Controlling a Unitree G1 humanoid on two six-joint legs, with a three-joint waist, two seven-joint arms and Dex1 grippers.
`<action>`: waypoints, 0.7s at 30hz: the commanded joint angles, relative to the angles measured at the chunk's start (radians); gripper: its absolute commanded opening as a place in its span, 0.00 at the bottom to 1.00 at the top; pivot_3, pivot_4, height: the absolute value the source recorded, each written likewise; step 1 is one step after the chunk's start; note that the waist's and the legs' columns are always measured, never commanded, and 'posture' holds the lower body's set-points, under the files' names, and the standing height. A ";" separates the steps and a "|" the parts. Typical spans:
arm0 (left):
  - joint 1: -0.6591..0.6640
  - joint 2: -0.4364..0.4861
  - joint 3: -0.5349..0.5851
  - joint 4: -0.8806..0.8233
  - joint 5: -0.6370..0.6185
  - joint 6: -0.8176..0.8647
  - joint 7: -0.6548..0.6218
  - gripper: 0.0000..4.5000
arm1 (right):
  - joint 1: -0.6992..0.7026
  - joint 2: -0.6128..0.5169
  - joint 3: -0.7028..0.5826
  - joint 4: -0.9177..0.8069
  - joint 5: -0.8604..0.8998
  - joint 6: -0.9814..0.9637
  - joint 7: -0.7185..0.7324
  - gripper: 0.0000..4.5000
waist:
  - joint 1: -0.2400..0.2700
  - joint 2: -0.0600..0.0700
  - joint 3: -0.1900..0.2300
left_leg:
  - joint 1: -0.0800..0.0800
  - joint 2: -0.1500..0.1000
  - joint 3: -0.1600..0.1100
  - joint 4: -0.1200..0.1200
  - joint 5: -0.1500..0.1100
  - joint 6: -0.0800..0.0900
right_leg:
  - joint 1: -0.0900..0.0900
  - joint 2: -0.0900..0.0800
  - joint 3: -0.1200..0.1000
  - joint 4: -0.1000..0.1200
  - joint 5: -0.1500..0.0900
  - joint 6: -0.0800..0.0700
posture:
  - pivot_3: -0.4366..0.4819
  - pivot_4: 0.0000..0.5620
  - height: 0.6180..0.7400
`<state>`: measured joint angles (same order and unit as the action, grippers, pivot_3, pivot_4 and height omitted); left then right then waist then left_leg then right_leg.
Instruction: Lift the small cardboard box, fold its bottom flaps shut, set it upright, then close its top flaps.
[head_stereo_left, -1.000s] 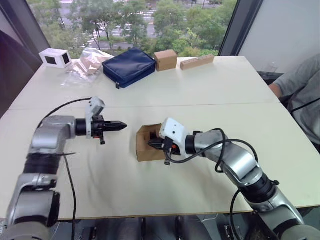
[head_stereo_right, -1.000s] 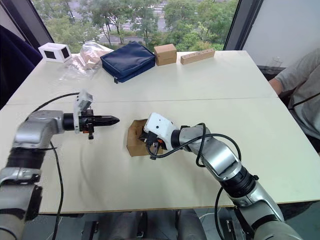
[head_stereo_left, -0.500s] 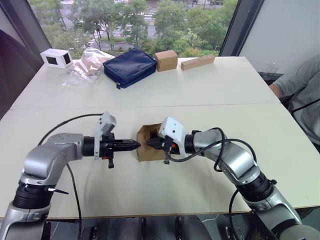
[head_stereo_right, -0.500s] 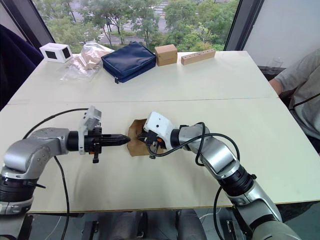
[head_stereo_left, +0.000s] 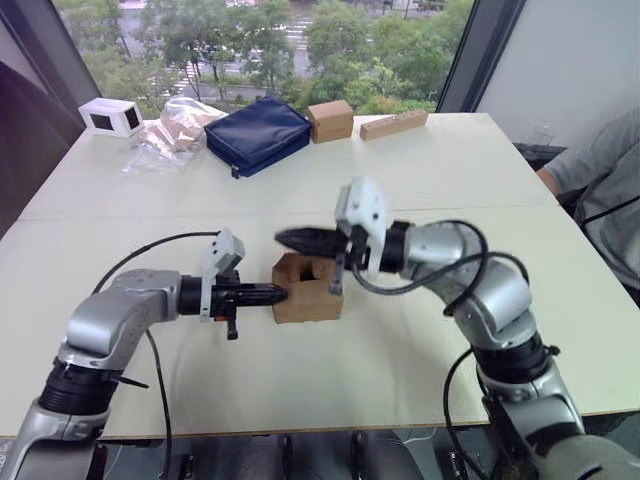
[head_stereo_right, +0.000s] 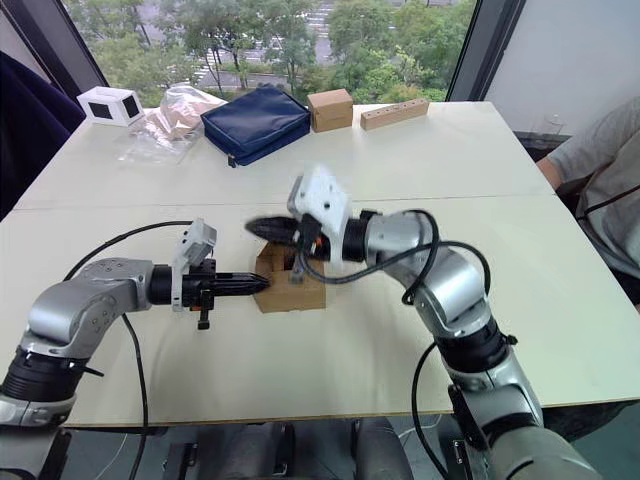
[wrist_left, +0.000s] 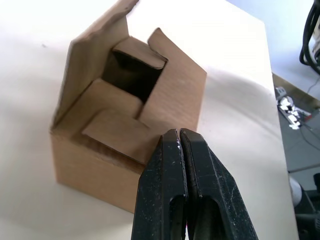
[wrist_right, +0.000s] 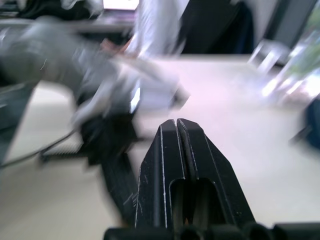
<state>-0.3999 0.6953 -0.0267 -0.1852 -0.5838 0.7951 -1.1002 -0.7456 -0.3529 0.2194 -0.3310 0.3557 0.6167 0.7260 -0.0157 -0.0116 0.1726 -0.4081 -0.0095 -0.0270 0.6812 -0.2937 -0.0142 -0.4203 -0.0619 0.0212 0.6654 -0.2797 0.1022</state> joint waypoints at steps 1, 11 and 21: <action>-0.009 0.001 -0.003 -0.005 0.000 -0.020 0.001 0.01 | -0.026 0.012 0.025 0.094 -0.123 -0.109 -0.074 0.00 | 0.001 0.000 0.000 | 0.000 0.000 0.000 0.000 0.000 0.000 | 0.000 0.000 0.000 0.000 0.000 0.000 | 0.48 0.27 1.00; 0.005 0.003 0.014 -0.013 -0.005 -0.025 0.021 0.01 | 0.040 -0.073 0.210 0.075 -0.258 -0.043 0.019 0.00 | 0.000 0.000 0.000 | -0.001 -0.001 0.001 0.000 0.000 0.000 | -0.001 0.000 0.001 0.000 0.000 0.000 | 0.48 0.27 1.00; -0.006 0.023 0.081 -0.005 -0.074 0.017 0.018 0.01 | 0.114 -0.085 0.217 -0.028 -0.262 0.022 0.037 0.00 | 0.001 0.000 0.000 | 0.000 0.000 0.000 0.000 0.000 0.000 | -0.001 0.000 0.000 0.000 0.000 0.000 | 0.48 0.27 1.00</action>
<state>-0.3885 0.6998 -0.0087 -0.1774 -0.6069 0.7875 -1.0762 -0.6277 -0.4476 0.4463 -0.3127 0.0920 0.6387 0.7693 -0.0151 -0.0115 0.1727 -0.4086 -0.0098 -0.0266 0.6809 -0.2936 -0.0143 -0.4210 -0.0621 0.0216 0.6653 -0.2797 0.1022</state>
